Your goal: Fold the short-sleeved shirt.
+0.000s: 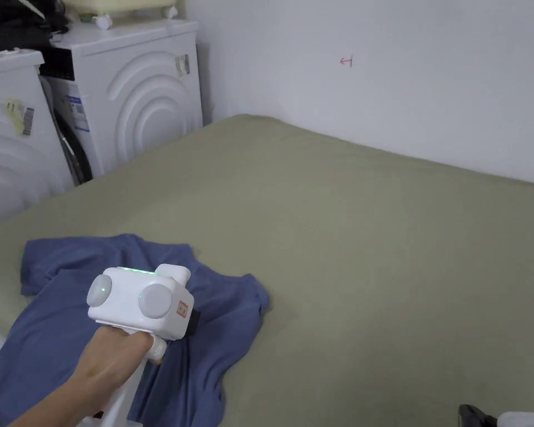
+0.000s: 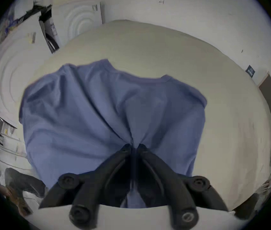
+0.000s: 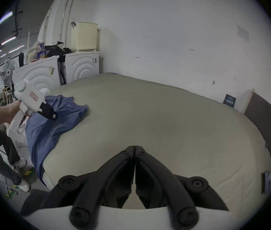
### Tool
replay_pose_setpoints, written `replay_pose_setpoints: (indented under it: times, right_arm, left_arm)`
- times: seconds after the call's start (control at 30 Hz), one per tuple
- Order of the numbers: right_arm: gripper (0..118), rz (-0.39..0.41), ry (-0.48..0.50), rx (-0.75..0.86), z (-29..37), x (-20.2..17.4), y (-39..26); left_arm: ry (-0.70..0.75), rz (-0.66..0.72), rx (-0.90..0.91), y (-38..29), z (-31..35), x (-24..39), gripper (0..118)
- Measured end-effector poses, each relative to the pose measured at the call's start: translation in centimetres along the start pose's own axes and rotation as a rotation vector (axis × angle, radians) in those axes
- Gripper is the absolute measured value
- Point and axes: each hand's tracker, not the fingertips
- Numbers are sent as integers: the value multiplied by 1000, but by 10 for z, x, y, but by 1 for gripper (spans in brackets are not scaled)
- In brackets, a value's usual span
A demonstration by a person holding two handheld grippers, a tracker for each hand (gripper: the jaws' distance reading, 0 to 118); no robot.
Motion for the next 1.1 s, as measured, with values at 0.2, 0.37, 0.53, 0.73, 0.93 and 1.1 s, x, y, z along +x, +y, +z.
replay_pose_setpoints:
  times: [0.2,0.37,0.53,0.73,0.93,1.1]
  right_arm:
    - [5,-6,-111,29,54,55,-4]
    - [6,-39,-207,45,98,96,-16]
    - [6,-94,-296,51,133,129,-32]
    - [5,-158,-377,33,153,163,-51]
    - [6,-195,-441,-11,155,195,-70]
    - [6,-223,-467,-42,149,214,-83]
  left_arm:
    - [24,-112,105,16,68,51,5]
    - [-99,-164,199,40,108,114,5]
    - [-219,-335,299,58,155,232,5]
    - [-420,-484,324,63,166,391,5]
    - [-544,-553,175,26,128,518,5]
    - [-497,-617,7,-18,56,567,5]
